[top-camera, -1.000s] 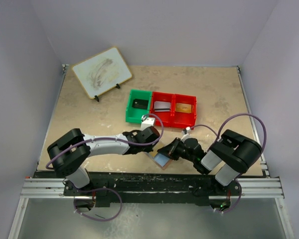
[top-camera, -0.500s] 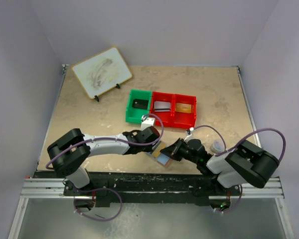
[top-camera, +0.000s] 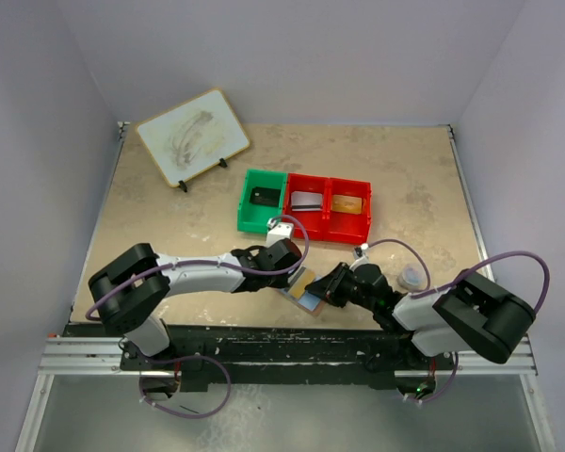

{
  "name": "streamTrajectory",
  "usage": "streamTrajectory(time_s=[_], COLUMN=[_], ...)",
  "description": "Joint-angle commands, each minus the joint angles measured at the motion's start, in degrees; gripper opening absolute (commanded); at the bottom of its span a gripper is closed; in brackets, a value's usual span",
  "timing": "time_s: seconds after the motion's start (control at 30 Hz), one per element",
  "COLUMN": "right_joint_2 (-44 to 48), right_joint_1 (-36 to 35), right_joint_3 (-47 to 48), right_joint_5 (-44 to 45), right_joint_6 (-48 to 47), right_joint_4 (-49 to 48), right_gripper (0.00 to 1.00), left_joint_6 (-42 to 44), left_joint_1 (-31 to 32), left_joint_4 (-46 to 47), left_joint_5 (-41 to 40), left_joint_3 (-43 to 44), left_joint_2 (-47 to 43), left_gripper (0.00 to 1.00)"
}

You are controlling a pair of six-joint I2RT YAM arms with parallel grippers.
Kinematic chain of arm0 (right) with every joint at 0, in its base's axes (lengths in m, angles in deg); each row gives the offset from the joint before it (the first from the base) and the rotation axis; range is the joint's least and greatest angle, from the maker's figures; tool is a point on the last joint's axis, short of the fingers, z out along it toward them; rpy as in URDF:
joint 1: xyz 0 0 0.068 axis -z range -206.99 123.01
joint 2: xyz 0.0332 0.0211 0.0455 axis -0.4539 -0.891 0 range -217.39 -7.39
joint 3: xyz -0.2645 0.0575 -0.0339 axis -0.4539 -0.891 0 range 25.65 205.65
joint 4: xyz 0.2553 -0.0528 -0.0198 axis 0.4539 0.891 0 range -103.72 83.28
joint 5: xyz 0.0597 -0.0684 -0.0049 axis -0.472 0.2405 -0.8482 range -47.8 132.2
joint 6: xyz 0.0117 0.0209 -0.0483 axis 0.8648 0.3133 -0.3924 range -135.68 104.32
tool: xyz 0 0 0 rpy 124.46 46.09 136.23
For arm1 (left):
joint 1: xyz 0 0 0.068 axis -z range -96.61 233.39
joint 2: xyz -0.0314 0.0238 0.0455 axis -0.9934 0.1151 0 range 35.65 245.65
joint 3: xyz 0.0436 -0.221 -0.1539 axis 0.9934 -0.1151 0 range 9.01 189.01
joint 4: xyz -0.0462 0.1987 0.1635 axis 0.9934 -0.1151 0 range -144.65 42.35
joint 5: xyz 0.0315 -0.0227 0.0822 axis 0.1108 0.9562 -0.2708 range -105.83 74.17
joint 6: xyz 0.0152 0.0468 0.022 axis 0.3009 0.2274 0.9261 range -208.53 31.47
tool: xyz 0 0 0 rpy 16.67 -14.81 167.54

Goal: Take the credit cards out of the card holder

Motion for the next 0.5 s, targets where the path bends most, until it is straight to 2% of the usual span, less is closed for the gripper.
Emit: streamTrajectory(time_s=[0.0,0.2,0.47], right_joint_2=[-0.6,-2.3,-4.2], right_joint_1=[-0.2,-0.2,-0.2], right_joint_3=[1.7,1.9,2.3], right_joint_5=[0.4,0.2,-0.1], right_joint_6=[-0.6,-0.2,-0.2], right_joint_4=[-0.1,-1.9,-3.2], right_gripper=[0.23,0.26,0.29], left_joint_6=[0.2,1.3,2.1], left_joint_1=[-0.1,-0.1,-0.1], left_joint_4=[1.3,1.4,3.1], left_joint_5=[2.6,3.4,5.4], left_joint_3=[0.1,1.6,2.3], left_joint_2=[-3.8,-7.2,-5.2], left_gripper=[0.18,0.25,0.26])
